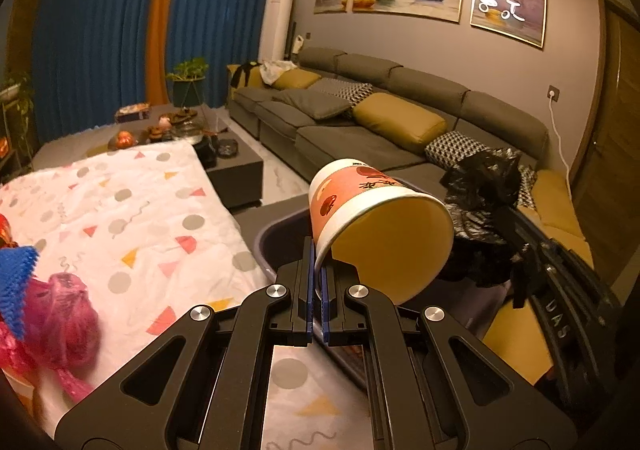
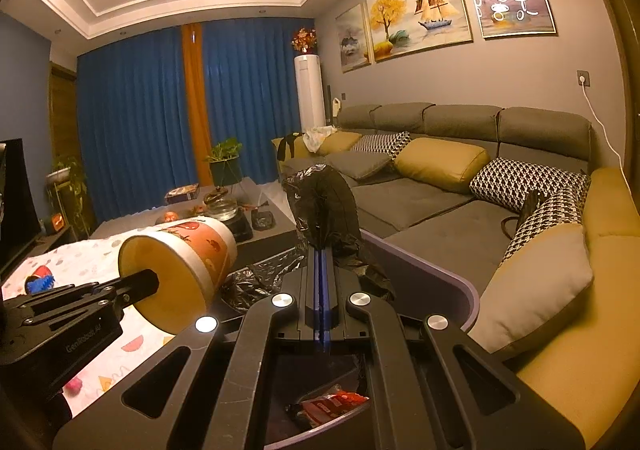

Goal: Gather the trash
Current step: 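Carry the paper cup and black bag over the grey bin, then open both tools to drop the cup and black bag into the bin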

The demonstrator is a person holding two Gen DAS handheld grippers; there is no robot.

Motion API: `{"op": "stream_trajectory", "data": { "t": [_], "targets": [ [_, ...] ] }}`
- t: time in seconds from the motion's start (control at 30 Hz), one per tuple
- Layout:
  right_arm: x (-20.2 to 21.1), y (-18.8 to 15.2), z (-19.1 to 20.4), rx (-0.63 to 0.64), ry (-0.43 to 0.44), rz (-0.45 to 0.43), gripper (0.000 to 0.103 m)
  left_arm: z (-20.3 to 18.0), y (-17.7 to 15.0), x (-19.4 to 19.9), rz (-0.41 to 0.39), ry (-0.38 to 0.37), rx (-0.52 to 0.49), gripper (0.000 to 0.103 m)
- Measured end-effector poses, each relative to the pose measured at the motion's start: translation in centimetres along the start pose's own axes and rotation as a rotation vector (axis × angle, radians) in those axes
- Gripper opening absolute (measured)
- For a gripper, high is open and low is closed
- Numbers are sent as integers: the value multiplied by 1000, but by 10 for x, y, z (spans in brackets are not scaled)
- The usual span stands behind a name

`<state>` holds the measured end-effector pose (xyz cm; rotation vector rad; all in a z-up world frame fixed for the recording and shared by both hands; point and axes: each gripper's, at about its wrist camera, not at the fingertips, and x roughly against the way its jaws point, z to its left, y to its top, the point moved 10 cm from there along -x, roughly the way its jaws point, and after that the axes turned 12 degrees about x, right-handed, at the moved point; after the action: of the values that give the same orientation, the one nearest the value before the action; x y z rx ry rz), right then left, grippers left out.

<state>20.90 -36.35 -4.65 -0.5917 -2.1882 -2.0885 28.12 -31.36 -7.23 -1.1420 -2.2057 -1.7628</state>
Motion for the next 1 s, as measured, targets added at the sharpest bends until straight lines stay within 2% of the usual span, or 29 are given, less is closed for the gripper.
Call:
{"op": "stream_trajectory", "data": {
  "t": [0.27,0.3,0.4,0.43,0.6,0.7,0.73,0.77,0.8,0.83,0.87,1.0],
  "targets": [
    [-8,-3,-6,-14,-11,20,4,-5,-12,-14,51,-42,11,2],
    [-9,-4,-8,-18,-14,22,9,-5,-13,-15,53,-40,10,2],
    [-9,-5,-13,-34,-27,15,38,-4,-16,-17,62,-46,11,2],
    [-9,-6,-16,-41,-35,11,44,-5,-16,-17,62,-48,9,2],
    [-3,-7,-26,-56,-77,1,46,-8,-22,-24,80,-56,6,2],
    [5,-8,-30,-56,-104,-17,50,-16,-31,-28,108,-86,-23,5],
    [6,-9,-30,-55,-108,-19,50,-18,-34,-29,116,-96,-30,15],
    [9,-10,-30,-54,-111,-22,50,-18,-36,-29,123,-101,-36,28],
    [11,-10,-31,-54,-113,-24,50,-18,-37,-28,122,-100,-37,36],
    [13,-11,-33,-55,-114,-26,50,-16,-38,-27,114,-96,-36,51],
    [15,-11,-34,-55,-117,-28,50,-13,-36,-24,101,-90,-30,59],
    [25,-12,-32,-52,-122,-39,50,4,-29,-3,47,-62,3,75]
  ]
}}
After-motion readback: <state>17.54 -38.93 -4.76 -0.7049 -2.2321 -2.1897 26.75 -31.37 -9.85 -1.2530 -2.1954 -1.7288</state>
